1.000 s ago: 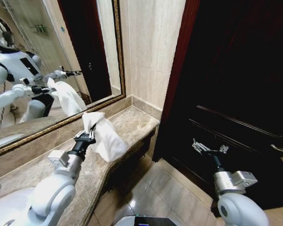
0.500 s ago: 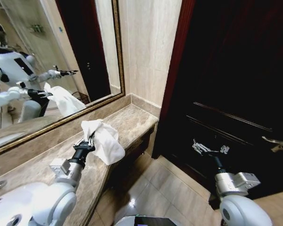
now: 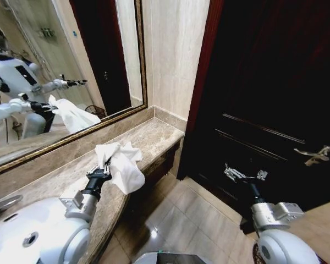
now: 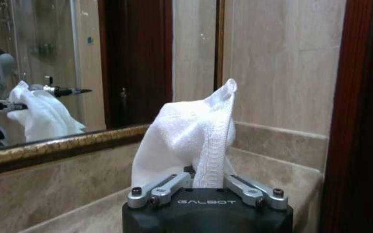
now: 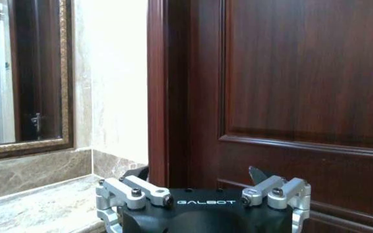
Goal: Discard the used towel into the hamper.
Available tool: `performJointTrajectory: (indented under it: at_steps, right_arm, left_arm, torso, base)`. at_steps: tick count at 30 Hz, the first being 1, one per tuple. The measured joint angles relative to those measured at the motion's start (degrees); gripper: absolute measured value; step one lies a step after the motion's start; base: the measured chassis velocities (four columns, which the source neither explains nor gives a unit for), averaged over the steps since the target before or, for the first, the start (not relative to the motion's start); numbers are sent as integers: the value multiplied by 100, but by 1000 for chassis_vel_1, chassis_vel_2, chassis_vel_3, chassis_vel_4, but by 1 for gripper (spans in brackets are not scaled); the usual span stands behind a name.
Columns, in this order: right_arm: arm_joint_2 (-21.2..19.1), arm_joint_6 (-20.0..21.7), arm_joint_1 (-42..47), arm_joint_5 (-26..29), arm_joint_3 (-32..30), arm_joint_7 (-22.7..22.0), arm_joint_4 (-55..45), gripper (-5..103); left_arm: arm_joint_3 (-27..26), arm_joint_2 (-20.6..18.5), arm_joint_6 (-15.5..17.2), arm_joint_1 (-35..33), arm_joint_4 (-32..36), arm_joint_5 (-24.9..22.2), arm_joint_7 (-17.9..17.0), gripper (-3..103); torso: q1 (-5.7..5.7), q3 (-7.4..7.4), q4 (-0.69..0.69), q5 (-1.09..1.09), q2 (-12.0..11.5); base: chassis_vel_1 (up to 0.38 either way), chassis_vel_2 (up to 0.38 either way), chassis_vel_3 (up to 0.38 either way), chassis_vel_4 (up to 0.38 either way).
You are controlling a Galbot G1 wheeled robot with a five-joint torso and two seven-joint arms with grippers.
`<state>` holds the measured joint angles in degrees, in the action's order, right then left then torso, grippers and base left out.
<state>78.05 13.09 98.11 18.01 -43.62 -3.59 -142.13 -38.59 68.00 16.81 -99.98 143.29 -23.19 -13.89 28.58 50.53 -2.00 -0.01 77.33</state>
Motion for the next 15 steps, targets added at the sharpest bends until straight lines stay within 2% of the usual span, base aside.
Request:
performJointTrajectory:
  at_steps: [10,15]
  right_arm:
    - [-165,-42,117,120,-172,10,-94,100]
    - [-198,-100,152,178,-208,-1,-114,100]
  left_arm:
    - [131,183,-157,-157,-3,287,122,3]
    - [190,264,-220,-242,-4,436,196,3]
  torso:
    - [-1,-1,0,2,1]
    - [-2,-1,0,1,2]
  base:
    - [93,-119,-91,107]
    - [23,-86,-77,29]
